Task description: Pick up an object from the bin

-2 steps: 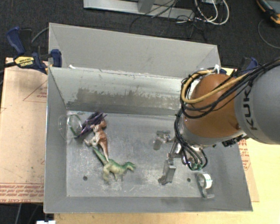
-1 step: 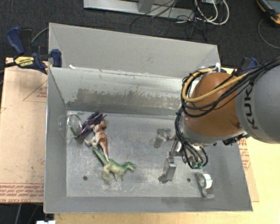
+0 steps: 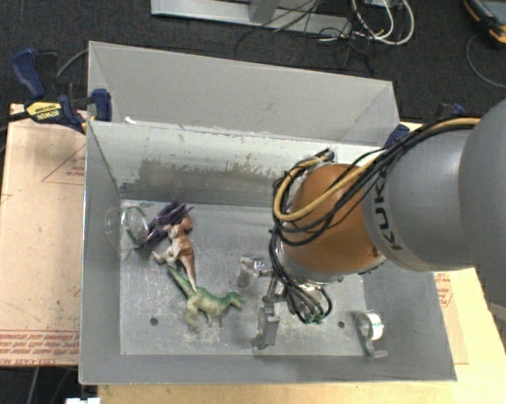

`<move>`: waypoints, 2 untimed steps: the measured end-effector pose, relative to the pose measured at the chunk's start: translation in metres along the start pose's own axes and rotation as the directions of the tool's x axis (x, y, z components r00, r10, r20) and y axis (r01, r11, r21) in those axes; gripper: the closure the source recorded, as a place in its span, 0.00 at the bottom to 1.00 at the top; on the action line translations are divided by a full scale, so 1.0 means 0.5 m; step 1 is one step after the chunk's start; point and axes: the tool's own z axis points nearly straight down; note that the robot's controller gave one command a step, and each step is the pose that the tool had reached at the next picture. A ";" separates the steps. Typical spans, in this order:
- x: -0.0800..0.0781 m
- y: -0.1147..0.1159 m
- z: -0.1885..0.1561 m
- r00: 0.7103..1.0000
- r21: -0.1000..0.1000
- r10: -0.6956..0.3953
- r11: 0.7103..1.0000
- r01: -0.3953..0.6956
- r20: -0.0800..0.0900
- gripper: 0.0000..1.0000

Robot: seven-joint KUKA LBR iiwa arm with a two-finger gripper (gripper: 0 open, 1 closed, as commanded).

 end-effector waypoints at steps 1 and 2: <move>0.023 0.006 0.034 0.999 0.000 0.043 0.999 -0.043 0.005 0.00; -0.023 0.062 0.035 1.000 -0.002 0.015 1.000 -0.015 0.004 0.00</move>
Offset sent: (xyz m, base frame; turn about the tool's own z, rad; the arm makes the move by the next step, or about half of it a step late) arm 0.0065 0.0299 -0.0176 0.0190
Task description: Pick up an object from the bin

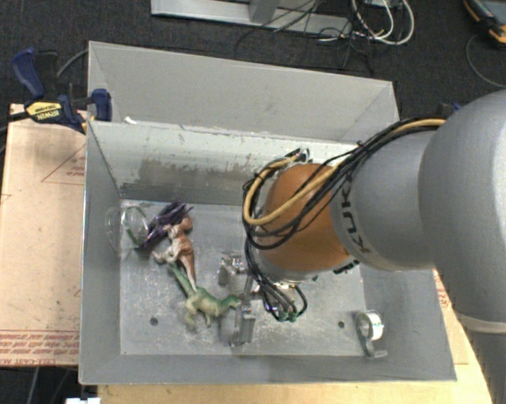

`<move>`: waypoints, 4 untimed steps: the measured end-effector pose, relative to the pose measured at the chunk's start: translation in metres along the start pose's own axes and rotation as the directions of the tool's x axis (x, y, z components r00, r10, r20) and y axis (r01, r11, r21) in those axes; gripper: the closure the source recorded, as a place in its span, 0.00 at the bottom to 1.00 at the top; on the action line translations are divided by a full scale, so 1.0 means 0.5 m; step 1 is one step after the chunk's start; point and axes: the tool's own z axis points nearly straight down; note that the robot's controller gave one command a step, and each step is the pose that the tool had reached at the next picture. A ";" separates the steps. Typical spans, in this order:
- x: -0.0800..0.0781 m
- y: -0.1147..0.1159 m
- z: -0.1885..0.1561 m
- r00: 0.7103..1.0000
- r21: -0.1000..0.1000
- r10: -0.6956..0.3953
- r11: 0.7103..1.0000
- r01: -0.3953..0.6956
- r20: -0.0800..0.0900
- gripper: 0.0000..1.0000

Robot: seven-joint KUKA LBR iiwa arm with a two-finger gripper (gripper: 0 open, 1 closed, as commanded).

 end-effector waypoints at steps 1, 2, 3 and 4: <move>0.044 0.018 0.001 0.998 0.000 0.056 0.998 -0.056 0.001 1.00; 0.044 0.018 0.001 0.998 0.000 0.056 0.998 -0.056 0.000 1.00; 0.033 -0.033 0.000 0.999 -0.001 -0.046 0.999 0.046 0.003 1.00; 0.033 -0.033 0.000 0.999 -0.001 -0.046 0.999 0.046 0.003 1.00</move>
Offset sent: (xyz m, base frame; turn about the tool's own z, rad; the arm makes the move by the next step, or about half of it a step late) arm 0.0000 0.0000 0.0000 0.0000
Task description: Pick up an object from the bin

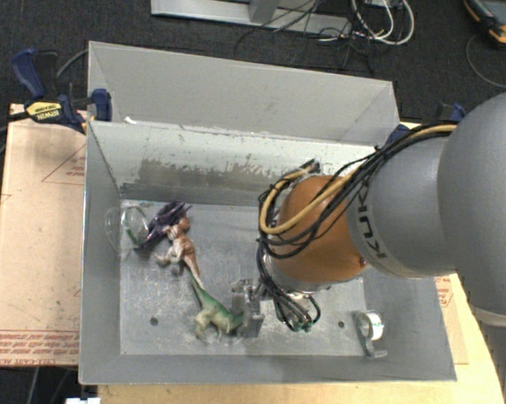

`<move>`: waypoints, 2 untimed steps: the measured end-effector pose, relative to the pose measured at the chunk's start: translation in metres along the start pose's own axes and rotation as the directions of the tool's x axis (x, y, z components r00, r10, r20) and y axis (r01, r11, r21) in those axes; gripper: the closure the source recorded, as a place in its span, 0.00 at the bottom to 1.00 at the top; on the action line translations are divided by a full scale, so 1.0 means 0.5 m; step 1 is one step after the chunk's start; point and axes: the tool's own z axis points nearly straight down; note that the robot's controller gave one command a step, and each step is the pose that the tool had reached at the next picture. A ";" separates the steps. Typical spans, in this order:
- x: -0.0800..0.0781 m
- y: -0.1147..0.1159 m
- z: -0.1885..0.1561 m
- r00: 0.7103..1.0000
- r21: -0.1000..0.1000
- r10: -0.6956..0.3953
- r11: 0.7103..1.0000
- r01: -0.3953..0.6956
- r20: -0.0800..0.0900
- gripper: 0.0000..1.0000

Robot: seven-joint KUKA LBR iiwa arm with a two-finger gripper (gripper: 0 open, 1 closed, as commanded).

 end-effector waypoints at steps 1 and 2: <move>0.013 0.007 -0.017 1.000 -0.001 -0.003 1.000 0.003 0.001 1.00; -0.007 -0.002 -0.191 1.000 0.000 0.016 1.000 -0.016 -0.003 1.00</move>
Offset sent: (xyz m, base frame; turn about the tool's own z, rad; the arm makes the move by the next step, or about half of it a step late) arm 0.0145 -0.0048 0.1819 0.0362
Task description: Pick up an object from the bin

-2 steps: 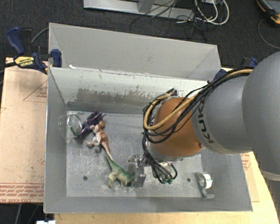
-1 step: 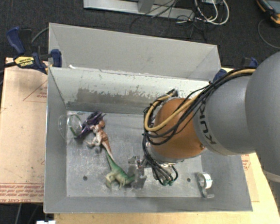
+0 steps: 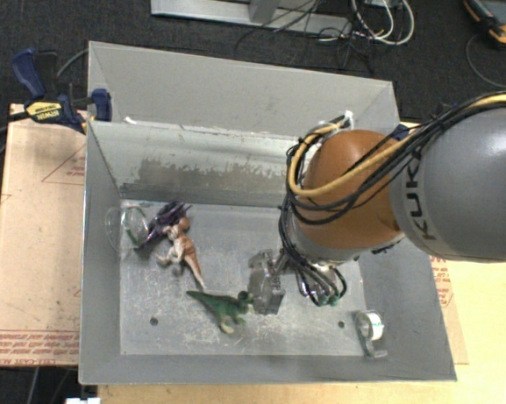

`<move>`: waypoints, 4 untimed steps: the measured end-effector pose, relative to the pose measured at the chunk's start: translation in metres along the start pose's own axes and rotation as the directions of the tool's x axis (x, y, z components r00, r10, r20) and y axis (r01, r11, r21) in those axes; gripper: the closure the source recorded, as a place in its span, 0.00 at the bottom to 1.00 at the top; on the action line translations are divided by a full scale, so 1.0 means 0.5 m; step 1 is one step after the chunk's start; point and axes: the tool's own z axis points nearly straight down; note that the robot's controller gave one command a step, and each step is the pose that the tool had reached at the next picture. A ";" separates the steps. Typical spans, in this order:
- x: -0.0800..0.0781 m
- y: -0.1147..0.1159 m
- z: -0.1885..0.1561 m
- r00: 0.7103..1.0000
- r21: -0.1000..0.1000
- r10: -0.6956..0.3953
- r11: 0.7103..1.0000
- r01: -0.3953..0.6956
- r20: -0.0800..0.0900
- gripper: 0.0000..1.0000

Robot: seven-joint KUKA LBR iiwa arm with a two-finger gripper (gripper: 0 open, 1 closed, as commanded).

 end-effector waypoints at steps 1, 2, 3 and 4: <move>-0.013 0.002 0.046 0.997 -0.002 0.075 0.997 -0.075 0.004 0.00; -0.014 0.003 0.056 0.997 -0.002 0.081 0.997 -0.081 0.004 0.00; -0.097 -0.042 0.197 1.000 -0.002 -0.006 1.000 0.006 0.008 0.00; -0.091 -0.029 0.163 0.982 -0.004 0.191 0.982 -0.191 0.007 1.00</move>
Offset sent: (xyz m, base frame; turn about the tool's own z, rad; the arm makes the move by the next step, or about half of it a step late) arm 0.0000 0.0000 0.0000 0.0000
